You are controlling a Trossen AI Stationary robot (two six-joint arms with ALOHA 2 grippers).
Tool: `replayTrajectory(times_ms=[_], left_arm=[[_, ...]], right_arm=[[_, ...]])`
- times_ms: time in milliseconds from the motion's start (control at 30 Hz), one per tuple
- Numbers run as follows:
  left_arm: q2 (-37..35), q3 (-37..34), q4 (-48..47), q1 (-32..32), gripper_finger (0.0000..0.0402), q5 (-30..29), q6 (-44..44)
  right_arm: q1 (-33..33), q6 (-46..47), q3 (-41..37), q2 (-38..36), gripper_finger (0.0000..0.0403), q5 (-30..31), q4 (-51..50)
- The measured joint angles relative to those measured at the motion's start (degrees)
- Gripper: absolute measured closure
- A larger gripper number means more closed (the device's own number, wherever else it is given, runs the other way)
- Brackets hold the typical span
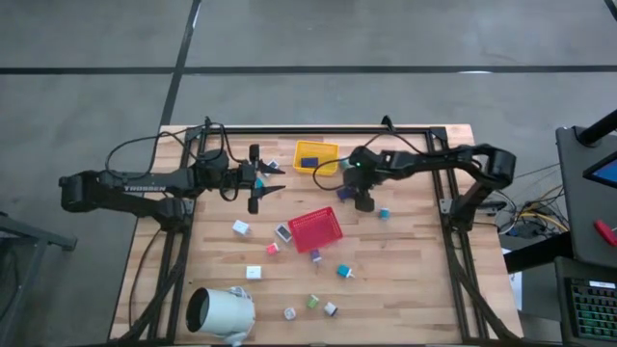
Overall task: Pick & Place Office items
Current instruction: Put the blue digital clock into the yellow bin
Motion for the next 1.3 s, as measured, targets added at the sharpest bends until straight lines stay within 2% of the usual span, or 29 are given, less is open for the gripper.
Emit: replayTrajectory(times_ms=[333,1100,1200,1300], left_arm=[[0.0,0.0,0.0,0.0,0.0215,0.1,0.2],[0.0,-0.1,0.0,0.0,0.0215,0.1,0.2],[0.0,-0.1,0.0,0.0,0.0215,0.1,0.2],[0.0,-0.1,-0.4,0.0,0.0215,0.1,0.2]], right_arm=[[0.0,-4.1,4.9,1.5,0.0177,0.0,-5.1],[-0.5,-7.3,5.3,7.1,0.0177,0.9,-6.2],[-0.5,-7.1,5.3,7.1,0.0185,0.9,-6.1],[-0.4,-7.1,5.3,7.1,0.021,0.9,-6.1]])
